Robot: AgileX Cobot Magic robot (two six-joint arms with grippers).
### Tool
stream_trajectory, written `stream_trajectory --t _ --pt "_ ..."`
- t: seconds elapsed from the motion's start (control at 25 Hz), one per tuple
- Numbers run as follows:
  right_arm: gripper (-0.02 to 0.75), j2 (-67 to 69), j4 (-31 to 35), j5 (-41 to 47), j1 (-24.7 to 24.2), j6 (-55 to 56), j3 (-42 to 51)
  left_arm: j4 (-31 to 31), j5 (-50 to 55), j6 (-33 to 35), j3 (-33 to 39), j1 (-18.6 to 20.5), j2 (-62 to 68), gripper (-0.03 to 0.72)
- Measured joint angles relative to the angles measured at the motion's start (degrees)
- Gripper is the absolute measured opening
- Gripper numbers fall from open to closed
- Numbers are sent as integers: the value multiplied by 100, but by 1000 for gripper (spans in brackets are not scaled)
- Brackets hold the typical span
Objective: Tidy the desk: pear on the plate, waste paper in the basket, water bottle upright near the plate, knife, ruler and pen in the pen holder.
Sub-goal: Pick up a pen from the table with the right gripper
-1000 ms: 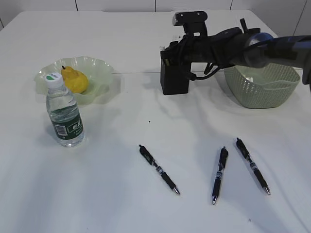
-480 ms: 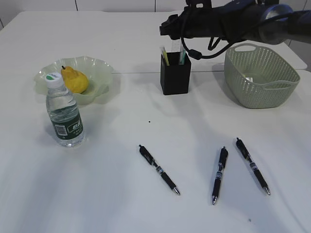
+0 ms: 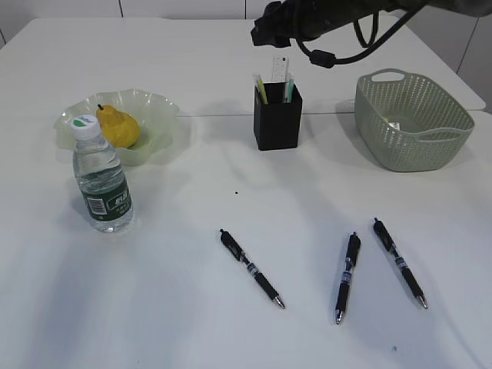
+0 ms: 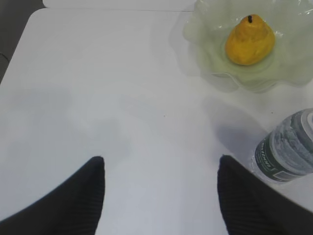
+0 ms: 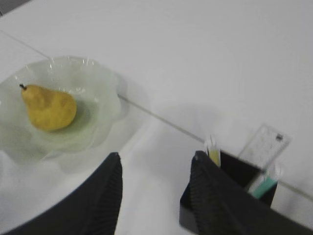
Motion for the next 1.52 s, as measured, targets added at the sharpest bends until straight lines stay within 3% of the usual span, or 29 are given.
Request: stream_trajectory --t 0.16,0.48,0.6,1.04,1.52 --pt "338 -250 -1465 1012 0 2161 0 0 0 0 0 0 0 510" --pt "338 -557 -2610 3003 0 4285 -12 0 118 0 0 0 0 510" --pt "338 -562 -2804 3510 0 4464 -12 0 255 0 0 0 0 510" --pt "338 -882 -3105 3585 0 4616 512 -122 400 0 0 0 3 510" --pt "338 -1329 -3588 3551 59 4475 2622 -122 439 0 0 0 13 503"
